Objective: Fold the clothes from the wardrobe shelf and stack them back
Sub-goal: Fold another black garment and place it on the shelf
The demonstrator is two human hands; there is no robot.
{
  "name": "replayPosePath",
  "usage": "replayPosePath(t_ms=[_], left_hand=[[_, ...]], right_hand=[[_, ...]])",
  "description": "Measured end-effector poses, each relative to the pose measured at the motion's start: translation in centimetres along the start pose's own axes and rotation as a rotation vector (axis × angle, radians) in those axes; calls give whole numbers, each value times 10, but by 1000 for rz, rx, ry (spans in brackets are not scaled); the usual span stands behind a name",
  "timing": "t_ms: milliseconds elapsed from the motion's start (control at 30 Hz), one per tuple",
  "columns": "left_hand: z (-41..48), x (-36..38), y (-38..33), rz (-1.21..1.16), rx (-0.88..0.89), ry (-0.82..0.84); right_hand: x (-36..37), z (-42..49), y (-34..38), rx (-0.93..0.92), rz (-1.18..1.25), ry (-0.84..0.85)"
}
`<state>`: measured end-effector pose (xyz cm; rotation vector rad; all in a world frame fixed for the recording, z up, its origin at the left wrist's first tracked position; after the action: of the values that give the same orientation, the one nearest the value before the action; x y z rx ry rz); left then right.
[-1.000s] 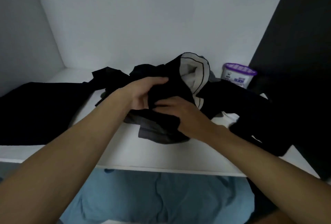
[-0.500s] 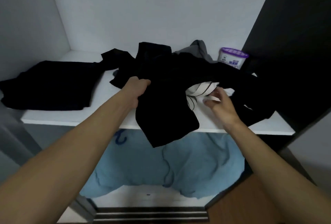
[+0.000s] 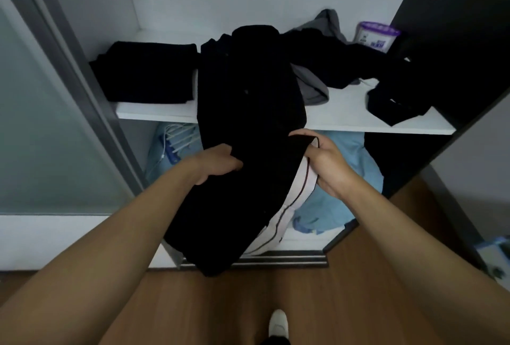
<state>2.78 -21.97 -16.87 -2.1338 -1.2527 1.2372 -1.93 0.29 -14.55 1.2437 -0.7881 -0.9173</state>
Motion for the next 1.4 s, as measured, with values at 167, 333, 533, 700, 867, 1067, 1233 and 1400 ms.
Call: replayPosePath(t_ms=[167,333,533,700,867,1067,1233,1400], left_hand=[[-25,35,46,246,-85,90],[-49,77,99,290,-243,131],[-85,136,134,299,-341,84],[-126,194,121,271,-281,2],[-172,235,79,-23,-97,-125],[-210,266,47,81,-70,41],[-212,292,42,-58,-86,88],[-201,294,43,-218,56,-238]], right_hand=[[10,-35,-11,192,119,-35],[21,-94,-47,379,25,97],[2,-180,-63,490,161,-28],[-29,-232,-39,483,224,-207],[-43,-261,-4,474,409,-382],[-32,-284,22,393,401,-351],[-17,-282,52,287,281,-320],[-9,-275,67,208,203,-330]])
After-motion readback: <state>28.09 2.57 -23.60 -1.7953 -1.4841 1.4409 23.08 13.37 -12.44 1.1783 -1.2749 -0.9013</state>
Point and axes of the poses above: each hand's wrist, its own z-axis towards the middle knuckle, its own x-axis out of the palm, y = z × x, the point moved 3 cm from there along z, towards the middle knuckle, and after that the axes turned 9 degrees about -x, right-handed, at the moved point
